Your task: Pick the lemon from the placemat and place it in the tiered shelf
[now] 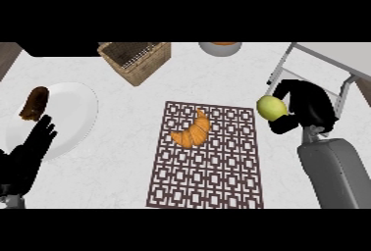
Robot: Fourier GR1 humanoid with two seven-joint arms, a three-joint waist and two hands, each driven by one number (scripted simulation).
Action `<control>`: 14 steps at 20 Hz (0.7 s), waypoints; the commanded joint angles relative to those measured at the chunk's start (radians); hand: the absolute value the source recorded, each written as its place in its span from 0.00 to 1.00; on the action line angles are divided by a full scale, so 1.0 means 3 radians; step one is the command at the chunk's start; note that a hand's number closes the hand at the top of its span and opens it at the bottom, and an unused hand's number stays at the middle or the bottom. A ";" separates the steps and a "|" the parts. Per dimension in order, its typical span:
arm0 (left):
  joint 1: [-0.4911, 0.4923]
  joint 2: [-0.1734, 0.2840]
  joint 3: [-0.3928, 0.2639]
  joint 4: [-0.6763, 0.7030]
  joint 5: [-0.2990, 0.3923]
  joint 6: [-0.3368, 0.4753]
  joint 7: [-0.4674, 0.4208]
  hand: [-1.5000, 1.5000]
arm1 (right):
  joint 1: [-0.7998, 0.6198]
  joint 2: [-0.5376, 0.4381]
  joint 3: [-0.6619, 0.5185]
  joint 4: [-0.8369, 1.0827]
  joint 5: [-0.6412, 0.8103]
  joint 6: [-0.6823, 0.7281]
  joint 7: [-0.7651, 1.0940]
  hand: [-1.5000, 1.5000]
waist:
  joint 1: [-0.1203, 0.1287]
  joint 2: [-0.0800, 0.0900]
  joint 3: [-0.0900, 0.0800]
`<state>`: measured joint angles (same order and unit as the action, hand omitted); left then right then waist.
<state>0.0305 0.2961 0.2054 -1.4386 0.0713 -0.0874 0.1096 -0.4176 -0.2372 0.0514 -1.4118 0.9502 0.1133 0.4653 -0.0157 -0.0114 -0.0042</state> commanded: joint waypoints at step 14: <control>0.0039 0.0011 0.0029 -0.0137 0.0014 -0.0060 0.0097 0.50 | -0.0566 0.0377 -0.0288 -0.2942 -0.0251 0.1381 0.2386 1.00 | 0.0017 0.0011 0.0012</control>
<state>0.0410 0.2966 0.2141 -1.4504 0.0731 -0.1016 0.1132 -0.5532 -0.1260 -0.0345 -2.1228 0.8787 0.3970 0.9903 -0.0137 -0.0093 -0.0012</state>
